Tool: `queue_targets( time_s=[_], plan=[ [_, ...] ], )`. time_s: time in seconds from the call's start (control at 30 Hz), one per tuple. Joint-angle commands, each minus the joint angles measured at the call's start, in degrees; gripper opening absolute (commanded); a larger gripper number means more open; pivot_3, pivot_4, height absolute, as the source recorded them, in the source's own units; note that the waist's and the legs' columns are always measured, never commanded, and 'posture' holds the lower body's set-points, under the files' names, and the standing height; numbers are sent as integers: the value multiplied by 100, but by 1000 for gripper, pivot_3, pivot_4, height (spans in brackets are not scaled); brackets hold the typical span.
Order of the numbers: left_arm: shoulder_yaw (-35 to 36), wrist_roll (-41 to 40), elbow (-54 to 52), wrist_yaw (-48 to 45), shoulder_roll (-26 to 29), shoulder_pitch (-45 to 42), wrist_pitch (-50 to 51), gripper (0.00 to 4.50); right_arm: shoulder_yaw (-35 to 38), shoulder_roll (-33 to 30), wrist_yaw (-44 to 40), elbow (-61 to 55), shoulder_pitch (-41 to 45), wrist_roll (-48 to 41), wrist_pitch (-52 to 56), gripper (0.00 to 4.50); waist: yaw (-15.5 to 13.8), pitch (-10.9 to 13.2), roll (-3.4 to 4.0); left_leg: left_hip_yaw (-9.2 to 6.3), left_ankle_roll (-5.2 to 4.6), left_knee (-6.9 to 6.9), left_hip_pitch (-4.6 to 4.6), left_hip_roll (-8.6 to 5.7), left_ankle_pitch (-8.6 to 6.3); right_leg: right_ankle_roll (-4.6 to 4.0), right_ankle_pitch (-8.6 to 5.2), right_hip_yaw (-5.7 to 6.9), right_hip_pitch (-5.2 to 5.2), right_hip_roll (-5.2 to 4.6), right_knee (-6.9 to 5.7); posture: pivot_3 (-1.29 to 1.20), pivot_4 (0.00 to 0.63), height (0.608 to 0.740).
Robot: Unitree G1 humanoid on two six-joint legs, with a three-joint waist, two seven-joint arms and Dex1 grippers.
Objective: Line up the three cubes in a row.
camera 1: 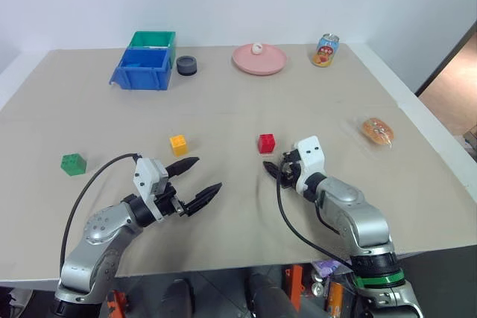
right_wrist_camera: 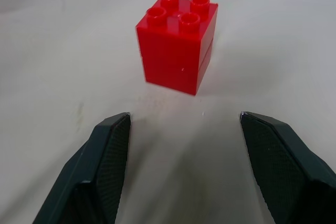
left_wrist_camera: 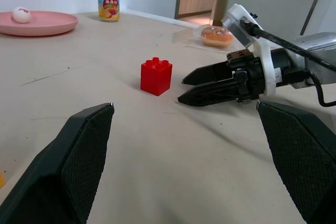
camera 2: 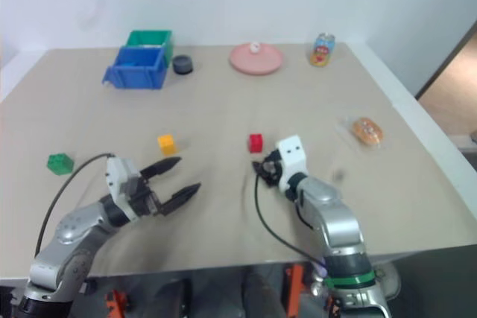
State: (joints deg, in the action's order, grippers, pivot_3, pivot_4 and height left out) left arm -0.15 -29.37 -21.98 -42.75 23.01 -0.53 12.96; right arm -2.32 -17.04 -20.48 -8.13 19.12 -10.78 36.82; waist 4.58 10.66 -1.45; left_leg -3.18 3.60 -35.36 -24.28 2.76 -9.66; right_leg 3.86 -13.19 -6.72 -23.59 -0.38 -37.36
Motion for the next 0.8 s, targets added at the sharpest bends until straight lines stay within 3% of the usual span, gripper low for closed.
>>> queue_targets(
  time_s=[0.03, 0.77, 0.8],
  plan=[
    [145, -153, -289, 23, 37, 71, -1, 4500, -121, 134, 76, 48, 176, 102, -193, 3448, 3, 0, 0, 0, 0, 2, 0, 0, 0, -1, -1, 0, -1, 0, 0, 0, 150, 736],
    [186, -71, -203, 79, 16, 97, -142, 4500, -155, 576, 407, 1260, 822, 574, -1040, 3448, 5, 0, 0, 0, 0, 6, -6, 1, 0, -3, -3, 2, -10, 1, 0, 0, 150, 736],
    [197, -72, -215, 85, 21, 115, -143, 4500, -132, 595, 406, 1287, 821, 560, -1061, 2894, 5, 0, 0, 0, 0, 6, -7, 1, 0, -2, -3, 2, -9, 1, 0, 0, 150, 736]
  ],
)
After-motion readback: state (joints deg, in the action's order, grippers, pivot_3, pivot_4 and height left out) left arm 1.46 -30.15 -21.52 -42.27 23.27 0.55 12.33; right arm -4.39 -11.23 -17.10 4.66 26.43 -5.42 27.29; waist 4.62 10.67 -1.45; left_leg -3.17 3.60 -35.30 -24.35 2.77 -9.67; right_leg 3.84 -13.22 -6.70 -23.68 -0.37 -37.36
